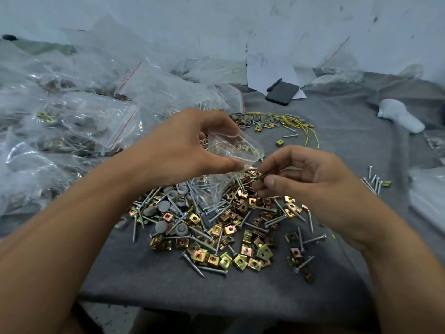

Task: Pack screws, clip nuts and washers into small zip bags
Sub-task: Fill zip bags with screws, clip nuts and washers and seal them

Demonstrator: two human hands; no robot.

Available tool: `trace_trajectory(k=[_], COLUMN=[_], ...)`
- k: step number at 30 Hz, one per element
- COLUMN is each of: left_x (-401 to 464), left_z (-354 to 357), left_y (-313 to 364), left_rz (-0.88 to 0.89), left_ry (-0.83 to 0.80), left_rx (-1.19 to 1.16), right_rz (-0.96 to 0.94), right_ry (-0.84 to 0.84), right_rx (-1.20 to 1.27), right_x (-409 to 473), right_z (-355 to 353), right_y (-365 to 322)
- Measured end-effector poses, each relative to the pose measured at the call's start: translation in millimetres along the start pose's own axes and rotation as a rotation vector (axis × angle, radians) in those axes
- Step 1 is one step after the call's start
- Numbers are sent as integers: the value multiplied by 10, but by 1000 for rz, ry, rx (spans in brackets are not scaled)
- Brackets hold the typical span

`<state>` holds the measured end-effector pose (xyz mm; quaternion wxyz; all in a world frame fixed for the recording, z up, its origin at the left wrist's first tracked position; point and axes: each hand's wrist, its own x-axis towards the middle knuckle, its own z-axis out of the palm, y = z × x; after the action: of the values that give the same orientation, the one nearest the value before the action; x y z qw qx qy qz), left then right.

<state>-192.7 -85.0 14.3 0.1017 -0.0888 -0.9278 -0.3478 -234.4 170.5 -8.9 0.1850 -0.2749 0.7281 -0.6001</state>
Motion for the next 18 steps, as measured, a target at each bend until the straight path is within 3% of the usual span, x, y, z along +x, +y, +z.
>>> trace_trajectory(k=[2,6,8,18], left_x=[5,16,17,5], left_z=[5,19,20,6], left_y=[-9,-21,-24,-32], left_rz=[-2,-1,6,24], left_ry=[5,9,9,9], left_rx=[-4,-17,-10,0], right_rz=[-9,3,44,53], right_ry=[6,-27,-76,-87], right_rx=[-101,-696,-872,-861], right_x=[9,62,89,113], right_z=[46,149,216,346], right_y=[2,14,-19,-32])
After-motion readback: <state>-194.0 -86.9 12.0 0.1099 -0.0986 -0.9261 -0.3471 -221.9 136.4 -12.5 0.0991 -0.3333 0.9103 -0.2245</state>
